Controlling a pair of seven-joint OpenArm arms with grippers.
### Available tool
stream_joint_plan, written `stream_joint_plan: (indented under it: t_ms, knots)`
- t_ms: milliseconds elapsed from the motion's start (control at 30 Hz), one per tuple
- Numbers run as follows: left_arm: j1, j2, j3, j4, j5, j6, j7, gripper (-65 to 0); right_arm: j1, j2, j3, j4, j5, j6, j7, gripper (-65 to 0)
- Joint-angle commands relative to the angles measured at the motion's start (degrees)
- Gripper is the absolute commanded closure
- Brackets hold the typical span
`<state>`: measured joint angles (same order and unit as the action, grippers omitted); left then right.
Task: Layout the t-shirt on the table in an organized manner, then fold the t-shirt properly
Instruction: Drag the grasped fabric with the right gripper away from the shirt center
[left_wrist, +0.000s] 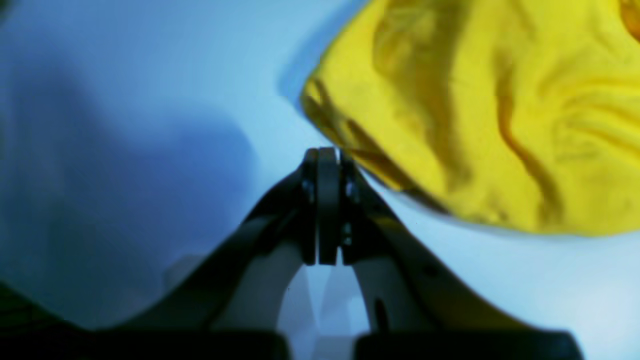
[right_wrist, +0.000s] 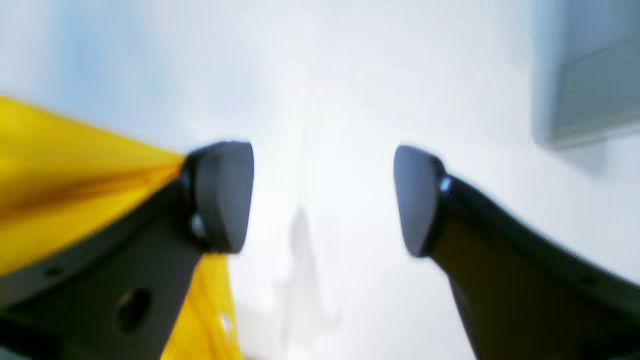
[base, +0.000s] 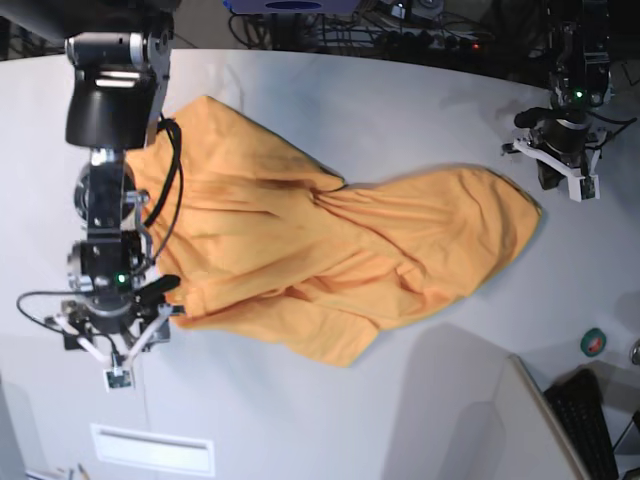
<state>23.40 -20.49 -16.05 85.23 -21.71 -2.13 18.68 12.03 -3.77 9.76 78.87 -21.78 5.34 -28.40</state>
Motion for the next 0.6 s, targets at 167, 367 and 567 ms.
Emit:
stream_joint_plan:
  t_ms: [167, 367, 567]
  knots:
    - [3.2, 4.8, -10.8, 0.6, -0.3, -12.6, -1.4, 0.0, -16.6, -2.0, -1.9, 13.8, 4.9, 3.9, 0.3, -41.9]
    - [4.6, 8.8, -15.5, 0.4, -0.2, -17.7, -1.4, 0.0, -26.1, -0.1, -7.9, 12.6, 9.1, 9.9, 0.3, -21.9]
    - [4.6, 10.4, -15.6, -2.4, -0.3, -17.8, -1.4, -25.5, -29.0, -0.1, -13.2, 12.4, 11.1, 10.0, 0.3, 0.0]
